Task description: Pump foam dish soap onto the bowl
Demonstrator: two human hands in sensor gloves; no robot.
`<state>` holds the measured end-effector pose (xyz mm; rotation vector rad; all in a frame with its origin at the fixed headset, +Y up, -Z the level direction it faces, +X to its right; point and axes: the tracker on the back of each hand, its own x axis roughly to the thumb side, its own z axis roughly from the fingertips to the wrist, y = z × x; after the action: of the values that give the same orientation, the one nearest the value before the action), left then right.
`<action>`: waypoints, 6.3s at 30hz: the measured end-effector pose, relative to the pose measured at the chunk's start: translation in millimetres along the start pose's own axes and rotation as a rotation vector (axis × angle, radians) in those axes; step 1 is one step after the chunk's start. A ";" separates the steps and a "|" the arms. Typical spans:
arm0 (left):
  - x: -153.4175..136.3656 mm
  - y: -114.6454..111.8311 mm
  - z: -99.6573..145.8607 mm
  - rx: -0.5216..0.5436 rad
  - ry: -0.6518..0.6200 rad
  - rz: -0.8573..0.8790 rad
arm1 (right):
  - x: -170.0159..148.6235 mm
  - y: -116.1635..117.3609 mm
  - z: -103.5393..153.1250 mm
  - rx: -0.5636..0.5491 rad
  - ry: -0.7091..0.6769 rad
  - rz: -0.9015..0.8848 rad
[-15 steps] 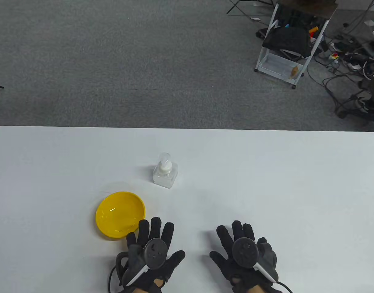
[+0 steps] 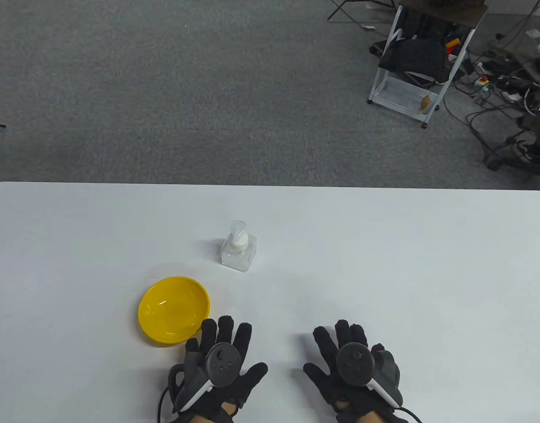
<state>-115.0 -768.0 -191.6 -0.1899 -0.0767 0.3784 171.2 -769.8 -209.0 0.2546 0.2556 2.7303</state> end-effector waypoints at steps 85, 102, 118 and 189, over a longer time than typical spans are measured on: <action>-14.7 6.3 -0.1 0.021 0.047 0.089 | 122.2 -61.0 -154.3 -0.018 -0.263 0.004; -9.9 5.2 0.6 0.017 0.031 0.081 | 44.5 -50.2 -75.7 -0.066 -0.129 -0.060; 4.4 -4.6 1.6 -0.030 0.003 0.037 | -7.7 -7.2 -20.6 -0.002 -0.021 -0.008; -104.0 50.8 -63.5 0.179 0.429 0.763 | 50.5 -65.5 -98.1 -0.022 -0.003 -0.235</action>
<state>-222.6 -771.3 -268.0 -0.1137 0.4652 1.0900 128.0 -704.5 -310.6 0.2087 0.2389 2.4989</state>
